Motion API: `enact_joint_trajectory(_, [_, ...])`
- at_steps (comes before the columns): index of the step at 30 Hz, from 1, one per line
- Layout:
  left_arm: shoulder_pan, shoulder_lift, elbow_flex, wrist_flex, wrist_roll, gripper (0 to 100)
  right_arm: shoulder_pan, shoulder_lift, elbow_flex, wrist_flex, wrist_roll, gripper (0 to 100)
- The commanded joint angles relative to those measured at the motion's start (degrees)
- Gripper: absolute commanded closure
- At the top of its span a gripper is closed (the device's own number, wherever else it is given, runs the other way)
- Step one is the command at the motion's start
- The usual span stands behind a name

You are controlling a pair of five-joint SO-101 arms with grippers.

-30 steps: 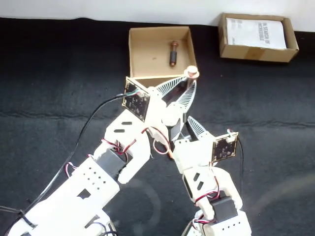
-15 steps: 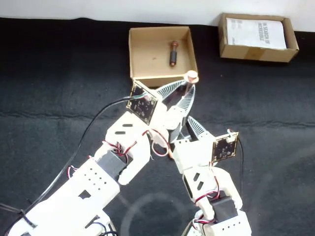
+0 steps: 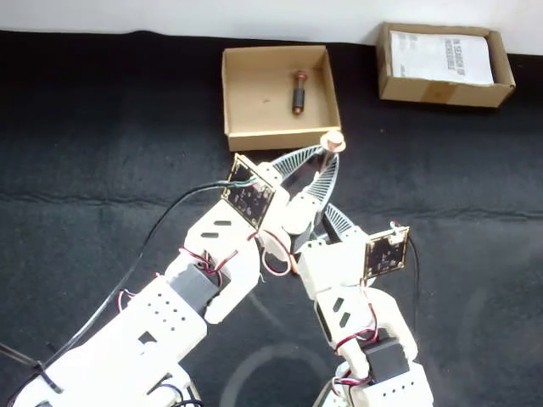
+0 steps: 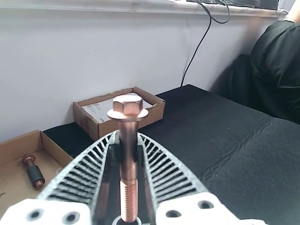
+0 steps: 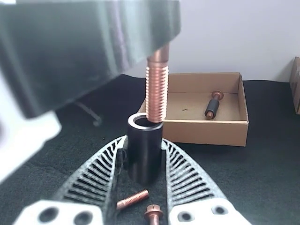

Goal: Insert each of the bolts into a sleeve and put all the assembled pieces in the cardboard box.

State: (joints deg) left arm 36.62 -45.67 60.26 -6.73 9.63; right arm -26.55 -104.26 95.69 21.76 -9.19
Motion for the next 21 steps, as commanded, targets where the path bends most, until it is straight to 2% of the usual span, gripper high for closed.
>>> enact_joint_trajectory(1, [0.3, -1.9, -0.1, -0.6, -0.3, 99, 0.0, -0.7, 7.3, 0.0, -0.3, 99.1])
enact_joint_trajectory(12, [0.8, -7.7, 0.2, 9.5, 0.0, 99, 0.0, -0.7, 7.3, 0.0, -0.1, 99.1])
enact_joint_trajectory(21, [0.8, -7.7, 0.2, 9.9, 0.0, 99, 0.0, -0.7, 7.3, 0.0, -0.1, 99.1])
